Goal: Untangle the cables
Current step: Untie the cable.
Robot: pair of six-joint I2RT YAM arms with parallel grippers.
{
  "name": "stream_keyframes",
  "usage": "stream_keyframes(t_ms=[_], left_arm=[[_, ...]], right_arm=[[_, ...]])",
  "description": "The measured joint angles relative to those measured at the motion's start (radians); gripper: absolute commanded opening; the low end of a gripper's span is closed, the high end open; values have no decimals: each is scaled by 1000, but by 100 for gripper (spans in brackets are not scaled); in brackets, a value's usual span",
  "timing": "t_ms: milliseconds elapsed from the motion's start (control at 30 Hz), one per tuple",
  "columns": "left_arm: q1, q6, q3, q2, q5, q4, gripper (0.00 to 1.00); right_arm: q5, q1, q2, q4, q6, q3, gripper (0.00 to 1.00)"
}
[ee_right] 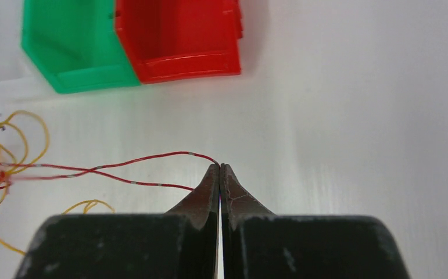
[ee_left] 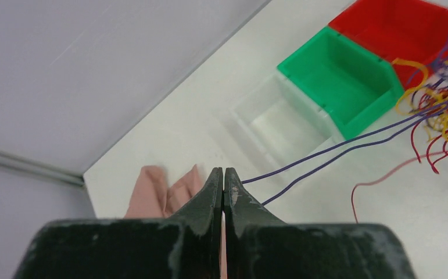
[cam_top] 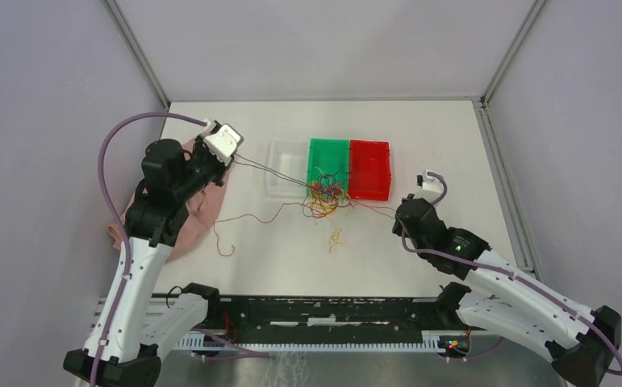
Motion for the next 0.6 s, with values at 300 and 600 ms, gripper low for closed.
stream_keyframes(t_ms=[300,600], left_arm=[[101,153,-236,-67,-135,30,3],[225,330,-471,-64,-252,135,3]], right_arm=[[55,-135,-134,-235,16,62,0],[162,-182,-192,-444,52,184,0]])
